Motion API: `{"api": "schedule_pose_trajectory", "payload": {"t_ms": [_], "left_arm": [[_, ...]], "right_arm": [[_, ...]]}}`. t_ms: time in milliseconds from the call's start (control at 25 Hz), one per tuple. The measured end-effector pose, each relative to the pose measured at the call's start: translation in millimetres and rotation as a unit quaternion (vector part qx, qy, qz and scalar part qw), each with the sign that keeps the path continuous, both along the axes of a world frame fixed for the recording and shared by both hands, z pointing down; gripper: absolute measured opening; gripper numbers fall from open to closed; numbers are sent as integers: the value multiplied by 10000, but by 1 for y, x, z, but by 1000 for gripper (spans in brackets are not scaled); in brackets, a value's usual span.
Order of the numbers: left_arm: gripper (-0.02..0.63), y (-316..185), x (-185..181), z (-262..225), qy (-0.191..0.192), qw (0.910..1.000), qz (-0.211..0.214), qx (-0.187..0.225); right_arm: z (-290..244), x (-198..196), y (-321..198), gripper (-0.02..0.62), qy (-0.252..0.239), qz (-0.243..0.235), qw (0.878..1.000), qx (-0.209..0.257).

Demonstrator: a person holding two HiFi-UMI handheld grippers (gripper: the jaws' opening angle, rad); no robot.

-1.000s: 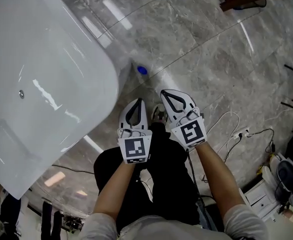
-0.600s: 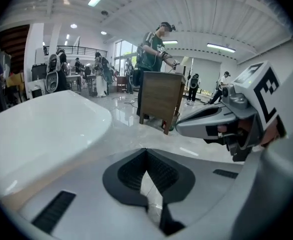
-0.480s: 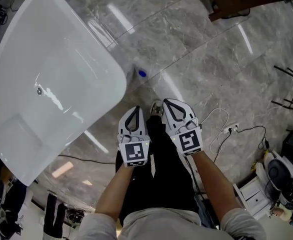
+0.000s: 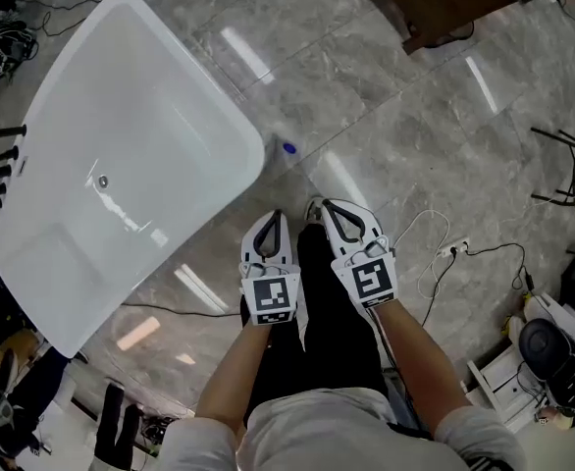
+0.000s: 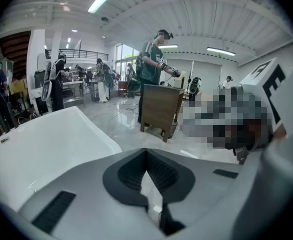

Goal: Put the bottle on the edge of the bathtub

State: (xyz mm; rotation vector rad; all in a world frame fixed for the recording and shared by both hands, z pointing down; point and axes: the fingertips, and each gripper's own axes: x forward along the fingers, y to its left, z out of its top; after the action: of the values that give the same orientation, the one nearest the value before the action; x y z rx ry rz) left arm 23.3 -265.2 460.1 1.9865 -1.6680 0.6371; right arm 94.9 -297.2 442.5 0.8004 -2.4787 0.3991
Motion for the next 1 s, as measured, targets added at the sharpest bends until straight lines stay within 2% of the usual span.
{"api": "schedule_pose_trajectory", "payload": {"t_ms": [200, 400, 560, 880, 1000], "left_arm": [[11, 27, -14, -52, 35, 9997, -25, 248], [11, 60, -28, -109, 91, 9988, 11, 475], [11, 86, -25, -153, 143, 9971, 79, 743], [11, 134, -29, -260, 67, 9911, 373, 1277], [11, 143, -26, -291, 91, 9879, 250, 1528]], "right_arm": [[-50, -11, 29, 5, -300, 235, 9993, 56], [-112, -22, 61, 5, -336, 285, 9976, 537], [-163, -16, 88, 6, -530, 604, 9943, 702], [-277, -13, 148, 6, -684, 588, 9858, 1416], [-305, -9, 161, 6, -647, 499, 9832, 1630]]}}
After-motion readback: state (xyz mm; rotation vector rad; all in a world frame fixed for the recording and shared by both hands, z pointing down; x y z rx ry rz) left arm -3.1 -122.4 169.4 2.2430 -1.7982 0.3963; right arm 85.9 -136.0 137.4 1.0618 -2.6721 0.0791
